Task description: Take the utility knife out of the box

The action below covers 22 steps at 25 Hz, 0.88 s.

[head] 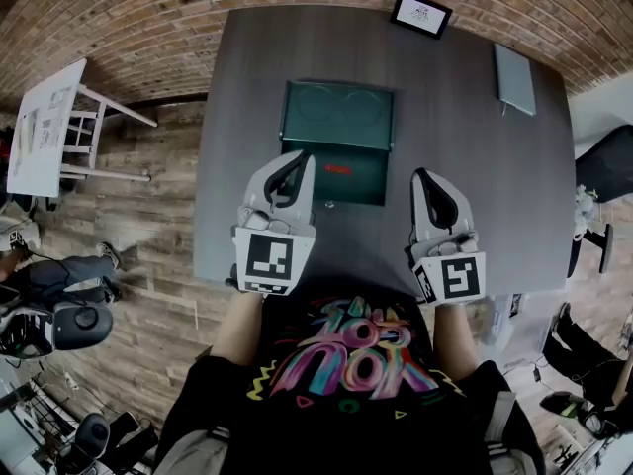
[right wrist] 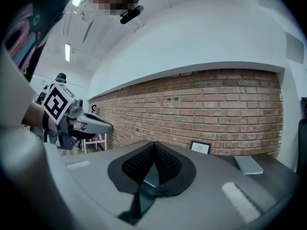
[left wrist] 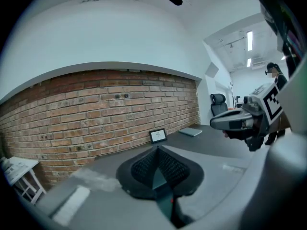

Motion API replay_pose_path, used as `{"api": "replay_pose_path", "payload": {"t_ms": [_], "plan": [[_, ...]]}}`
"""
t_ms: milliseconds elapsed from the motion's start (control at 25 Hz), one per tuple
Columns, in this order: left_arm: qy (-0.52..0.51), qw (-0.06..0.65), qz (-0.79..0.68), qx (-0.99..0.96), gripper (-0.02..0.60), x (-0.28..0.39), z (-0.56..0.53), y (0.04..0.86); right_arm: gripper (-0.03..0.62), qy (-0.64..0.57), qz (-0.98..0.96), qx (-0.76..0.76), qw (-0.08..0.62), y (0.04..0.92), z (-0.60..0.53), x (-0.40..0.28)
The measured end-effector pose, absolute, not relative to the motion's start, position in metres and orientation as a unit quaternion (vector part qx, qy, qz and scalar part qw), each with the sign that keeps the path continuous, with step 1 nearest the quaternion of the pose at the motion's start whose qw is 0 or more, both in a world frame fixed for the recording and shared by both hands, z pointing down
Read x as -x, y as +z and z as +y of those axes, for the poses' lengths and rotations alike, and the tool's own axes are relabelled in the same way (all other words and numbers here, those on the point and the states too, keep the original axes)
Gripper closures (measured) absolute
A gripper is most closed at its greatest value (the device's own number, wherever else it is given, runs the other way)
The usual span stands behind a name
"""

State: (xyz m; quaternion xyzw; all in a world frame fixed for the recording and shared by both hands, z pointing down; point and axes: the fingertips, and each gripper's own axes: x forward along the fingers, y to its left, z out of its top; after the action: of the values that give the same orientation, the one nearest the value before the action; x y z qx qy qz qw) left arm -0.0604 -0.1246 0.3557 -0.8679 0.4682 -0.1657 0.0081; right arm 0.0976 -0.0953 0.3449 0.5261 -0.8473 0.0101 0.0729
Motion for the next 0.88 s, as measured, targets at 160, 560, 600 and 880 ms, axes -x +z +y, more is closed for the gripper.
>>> {"api": "replay_pose_path", "payload": {"t_ms": [160, 560, 600, 880], "plan": [[-0.180, 0.002, 0.464, 0.867, 0.581, 0.062, -0.126, 0.365, 0.594, 0.016, -0.845, -0.529, 0.075, 0.348, -0.093, -0.102], [-0.214, 0.003, 0.430, 0.877, 0.525, 0.063, -0.126, 0.383, 0.594, 0.020, -0.848, -0.522, 0.085, 0.355, -0.092, -0.098], [-0.220, 0.005, 0.425, 0.878, 0.522, 0.062, -0.126, 0.385, 0.594, 0.021, -0.848, -0.522, 0.086, 0.356, -0.091, -0.098], [-0.268, 0.003, 0.377, 0.887, 0.446, 0.054, -0.125, 0.418, 0.594, 0.030, -0.847, -0.523, 0.092, 0.363, -0.091, -0.097]]}}
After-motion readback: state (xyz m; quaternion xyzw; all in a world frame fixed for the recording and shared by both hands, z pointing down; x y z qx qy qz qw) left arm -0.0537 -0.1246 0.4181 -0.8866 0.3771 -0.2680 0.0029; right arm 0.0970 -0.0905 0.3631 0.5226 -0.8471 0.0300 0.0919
